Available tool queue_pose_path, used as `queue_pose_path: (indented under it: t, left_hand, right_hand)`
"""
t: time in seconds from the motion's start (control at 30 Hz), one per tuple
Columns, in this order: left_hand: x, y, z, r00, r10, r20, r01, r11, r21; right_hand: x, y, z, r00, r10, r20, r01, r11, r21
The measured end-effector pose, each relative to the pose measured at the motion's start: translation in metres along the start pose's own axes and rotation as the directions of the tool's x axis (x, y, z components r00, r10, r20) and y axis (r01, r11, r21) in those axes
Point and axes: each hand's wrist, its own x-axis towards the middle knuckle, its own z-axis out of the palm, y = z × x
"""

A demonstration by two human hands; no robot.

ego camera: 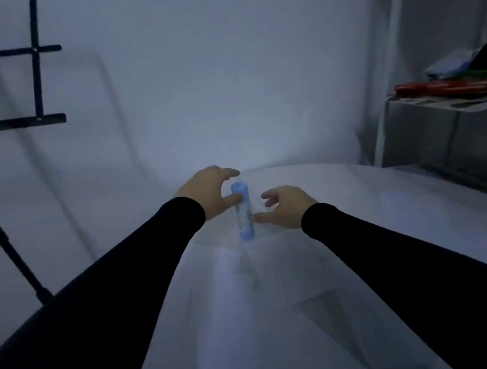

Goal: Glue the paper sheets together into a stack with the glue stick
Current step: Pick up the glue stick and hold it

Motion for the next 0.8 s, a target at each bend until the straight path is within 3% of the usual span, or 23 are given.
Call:
queue_pose_path:
  t: [0.27, 0.47, 0.8]
  left_hand:
    - [0.013, -0.011, 0.016, 0.988, 0.107, -0.109, -0.122, 0.982, -0.142]
    - [0.010, -0.012, 0.015, 0.989, 0.070, -0.134, -0.094, 0.978, -0.186]
    - [-0.028, 0.034, -0.023, 0.962, -0.056, -0.265, -0.080, 0.875, -0.477]
  right_hand:
    - [0.026, -0.004, 0.017, 0.987, -0.123, 0.099, 0.095, 0.963, 0.254]
    - [0.019, -0.009, 0.020, 0.988, -0.137, 0.074, 0.107, 0.941, 0.320]
    - [-0.049, -0.025, -0.013, 0.984, -0.163, -0.071, 0.173, 0.787, 0.592]
